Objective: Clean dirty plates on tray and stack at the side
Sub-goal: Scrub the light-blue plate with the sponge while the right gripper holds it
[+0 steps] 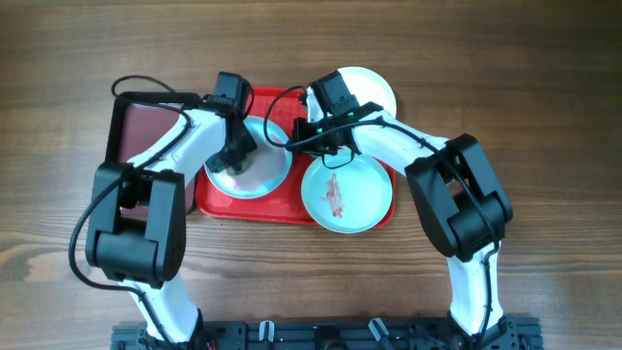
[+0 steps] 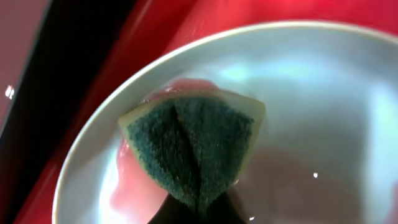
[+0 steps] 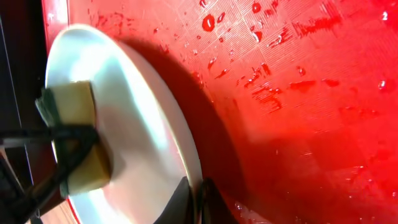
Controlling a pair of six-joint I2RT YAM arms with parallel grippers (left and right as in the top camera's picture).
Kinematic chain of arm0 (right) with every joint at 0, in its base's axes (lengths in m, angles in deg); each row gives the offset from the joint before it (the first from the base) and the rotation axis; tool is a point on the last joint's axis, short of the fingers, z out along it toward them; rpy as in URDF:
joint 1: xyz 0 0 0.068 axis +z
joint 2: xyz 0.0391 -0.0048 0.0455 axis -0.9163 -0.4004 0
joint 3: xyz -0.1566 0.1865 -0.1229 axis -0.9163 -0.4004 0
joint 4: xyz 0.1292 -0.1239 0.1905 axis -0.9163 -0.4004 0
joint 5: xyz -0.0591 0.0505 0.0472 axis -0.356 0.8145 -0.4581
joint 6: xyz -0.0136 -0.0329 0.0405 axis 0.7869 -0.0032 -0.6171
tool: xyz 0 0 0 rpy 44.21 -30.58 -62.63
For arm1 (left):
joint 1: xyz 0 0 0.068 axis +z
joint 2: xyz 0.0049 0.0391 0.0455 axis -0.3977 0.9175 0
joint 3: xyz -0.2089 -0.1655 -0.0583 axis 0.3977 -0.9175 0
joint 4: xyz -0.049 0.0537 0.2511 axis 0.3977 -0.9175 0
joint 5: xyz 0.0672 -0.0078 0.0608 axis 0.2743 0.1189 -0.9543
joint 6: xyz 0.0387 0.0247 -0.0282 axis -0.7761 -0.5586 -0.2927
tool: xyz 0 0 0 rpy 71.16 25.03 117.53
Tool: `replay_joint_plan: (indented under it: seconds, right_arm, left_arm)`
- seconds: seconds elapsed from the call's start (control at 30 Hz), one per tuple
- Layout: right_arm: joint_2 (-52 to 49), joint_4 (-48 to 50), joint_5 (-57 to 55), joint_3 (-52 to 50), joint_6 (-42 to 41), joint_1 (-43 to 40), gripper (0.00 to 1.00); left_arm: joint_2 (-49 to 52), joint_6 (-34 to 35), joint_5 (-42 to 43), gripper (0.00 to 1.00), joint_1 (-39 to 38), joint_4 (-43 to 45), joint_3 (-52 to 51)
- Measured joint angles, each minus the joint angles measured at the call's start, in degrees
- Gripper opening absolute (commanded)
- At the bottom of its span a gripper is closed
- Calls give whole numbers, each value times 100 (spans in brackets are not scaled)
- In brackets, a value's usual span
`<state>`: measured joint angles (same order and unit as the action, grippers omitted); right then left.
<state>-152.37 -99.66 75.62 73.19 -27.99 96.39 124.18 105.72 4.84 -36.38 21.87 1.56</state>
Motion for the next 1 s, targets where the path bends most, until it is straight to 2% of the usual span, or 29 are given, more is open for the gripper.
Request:
replay_joint_plan:
  seconds: [0.1,0.23,0.3,0.37,0.47,0.6,0.73,0.9,1.0]
  right_arm:
    - [0,0,-2,0,26,0,4]
    - [0,-2,-2,0,44,0,4]
    - [0,-2,-2,0,46,0,4]
    - [0,-2,-2,0,44,0,4]
    - [0,0,-7,0,26,-22,4]
    - [0,0,-22,0,-9,-22,5]
    - [0,2,-22,0,-11,-20,4]
    - [0,2,-22,0,-24,-20,4]
    - [0,2,-22,0,-26,-20,4]
  left_arm:
    - [-28,-505,726,4,103,-236,0]
    - [-17,-1604,2378,4,127,-291,-85]
    - [31,-1910,2865,4,127,-232,-133]
    - [68,-2122,3244,4,122,17,-188]
    - [129,-2223,3447,4,98,911,-258]
    - [164,-2011,2909,4,24,1818,-267]
    - [146,-1423,1425,4,4,2074,-188]
    - [96,-833,280,4,2,1600,-122]
    - [50,-662,249,4,2,966,-52]
